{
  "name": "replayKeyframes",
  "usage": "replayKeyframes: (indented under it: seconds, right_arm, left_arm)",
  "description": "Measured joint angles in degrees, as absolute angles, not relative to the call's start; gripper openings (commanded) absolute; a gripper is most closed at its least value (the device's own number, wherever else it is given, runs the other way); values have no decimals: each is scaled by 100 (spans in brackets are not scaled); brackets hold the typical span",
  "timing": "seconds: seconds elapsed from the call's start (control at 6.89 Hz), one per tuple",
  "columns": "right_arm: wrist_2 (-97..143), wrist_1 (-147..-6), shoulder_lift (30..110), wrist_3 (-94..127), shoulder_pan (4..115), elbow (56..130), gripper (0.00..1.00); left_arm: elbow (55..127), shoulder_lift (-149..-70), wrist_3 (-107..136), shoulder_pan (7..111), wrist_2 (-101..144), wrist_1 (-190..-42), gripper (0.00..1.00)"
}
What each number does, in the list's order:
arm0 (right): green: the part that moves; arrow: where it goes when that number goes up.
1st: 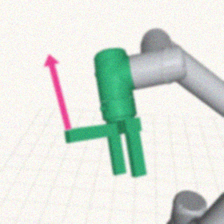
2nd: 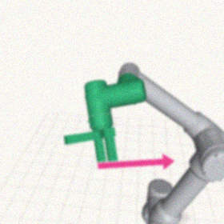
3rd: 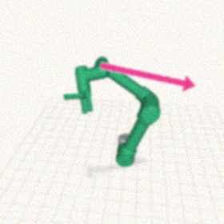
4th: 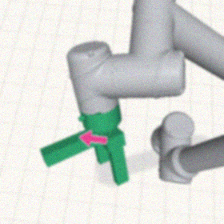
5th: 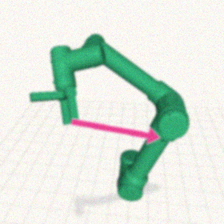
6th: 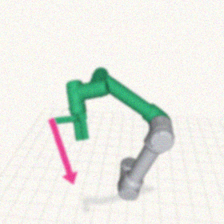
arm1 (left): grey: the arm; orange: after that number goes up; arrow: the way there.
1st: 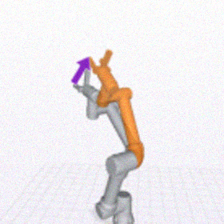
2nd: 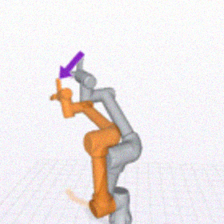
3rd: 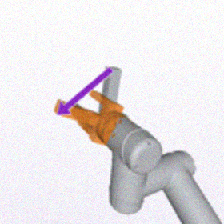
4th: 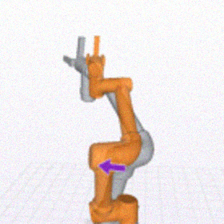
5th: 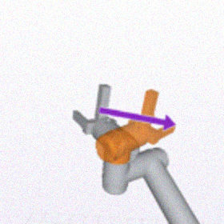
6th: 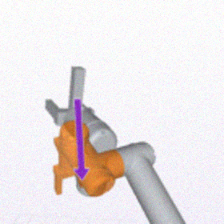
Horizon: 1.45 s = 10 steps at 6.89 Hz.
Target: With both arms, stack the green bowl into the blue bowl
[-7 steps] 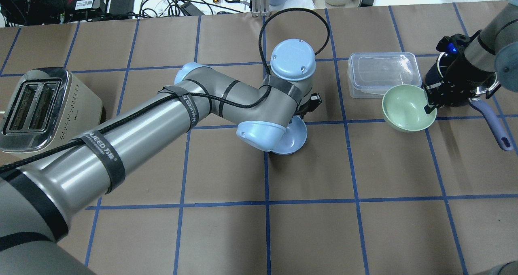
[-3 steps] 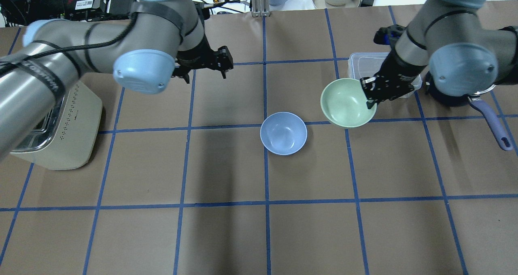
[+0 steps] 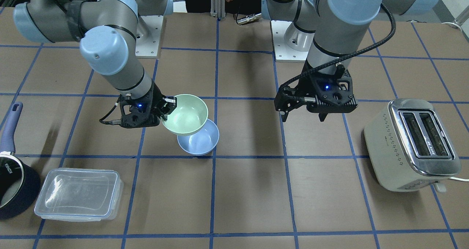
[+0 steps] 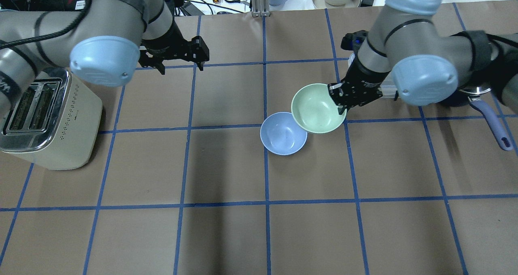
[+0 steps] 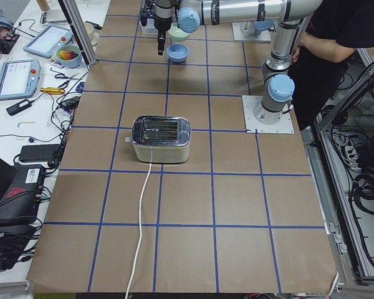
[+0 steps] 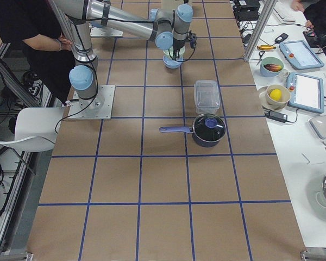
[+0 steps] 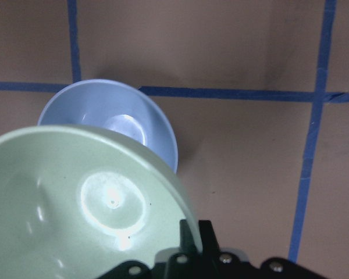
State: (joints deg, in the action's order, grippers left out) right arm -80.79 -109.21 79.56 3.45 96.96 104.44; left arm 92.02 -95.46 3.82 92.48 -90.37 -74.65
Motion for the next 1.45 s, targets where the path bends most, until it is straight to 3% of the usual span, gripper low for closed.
replayKeyframes:
  seconds: [0.29, 0.58, 0.73, 0.87, 1.45]
  right_arm:
    - [-8077, -11211, 7785, 443, 9903, 10553, 0]
    - [-8081, -11343, 7594, 463, 9929, 10576, 16]
    - [-8079, -11358, 7541, 460, 9930, 10585, 87]
    - [-8080, -11365, 7517, 462, 9931, 10586, 100]
    - [-8155, -11370, 7654, 458, 9852, 10298, 100]
  left_arm:
    - [9207, -9253, 149, 8977, -8975, -7821, 100]
    - [9110, -9039, 142, 8960, -8948, -8362, 100]
    - [9075, -9070, 141, 8949, -8924, -8432, 100]
    - [9039, -9126, 119, 8908, -8931, -8410, 100]
    - [8942, -9203, 139, 8894, -8951, -8321, 100]
